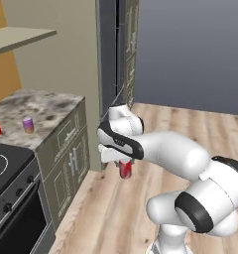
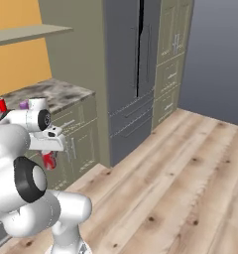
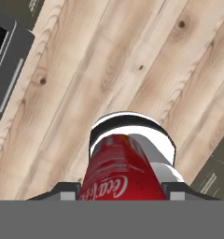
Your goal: Four empty soda cans are scattered around the kitchen. Gather all the cans and cluster them next to the stove for recycling.
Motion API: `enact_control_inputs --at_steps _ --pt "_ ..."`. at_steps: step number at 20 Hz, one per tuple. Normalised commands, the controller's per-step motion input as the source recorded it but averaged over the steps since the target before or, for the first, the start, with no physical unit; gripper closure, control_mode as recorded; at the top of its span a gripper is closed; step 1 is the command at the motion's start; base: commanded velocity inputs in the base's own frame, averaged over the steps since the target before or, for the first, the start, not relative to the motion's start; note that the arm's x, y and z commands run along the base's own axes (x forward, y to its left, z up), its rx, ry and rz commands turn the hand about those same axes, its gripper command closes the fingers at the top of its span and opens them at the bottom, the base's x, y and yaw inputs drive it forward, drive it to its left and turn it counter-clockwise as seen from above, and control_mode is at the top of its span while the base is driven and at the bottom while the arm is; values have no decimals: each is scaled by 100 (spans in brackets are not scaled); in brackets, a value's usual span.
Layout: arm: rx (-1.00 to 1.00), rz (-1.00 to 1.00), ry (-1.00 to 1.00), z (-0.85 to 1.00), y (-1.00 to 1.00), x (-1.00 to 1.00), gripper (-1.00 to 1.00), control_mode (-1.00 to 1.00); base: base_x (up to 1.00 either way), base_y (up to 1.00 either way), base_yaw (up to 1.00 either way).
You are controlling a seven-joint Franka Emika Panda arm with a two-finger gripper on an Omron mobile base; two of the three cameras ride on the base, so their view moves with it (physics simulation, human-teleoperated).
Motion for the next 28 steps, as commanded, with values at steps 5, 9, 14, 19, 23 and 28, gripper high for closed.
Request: enact_control_inputs --at_steps 5,9,14,19,23,28 --pt "0 0 0 0 0 0 100 100 68 16 18" --pt "0 0 0 0 0 0 100 100 56 16 25" --pt "0 0 0 0 0 0 100 100 54 13 28" --pt "0 0 0 0 0 0 100 100 58 4 30" --pt "0 0 0 0 0 0 100 100 66 0 26" --pt "0 0 0 0 0 0 100 100 69 0 23"
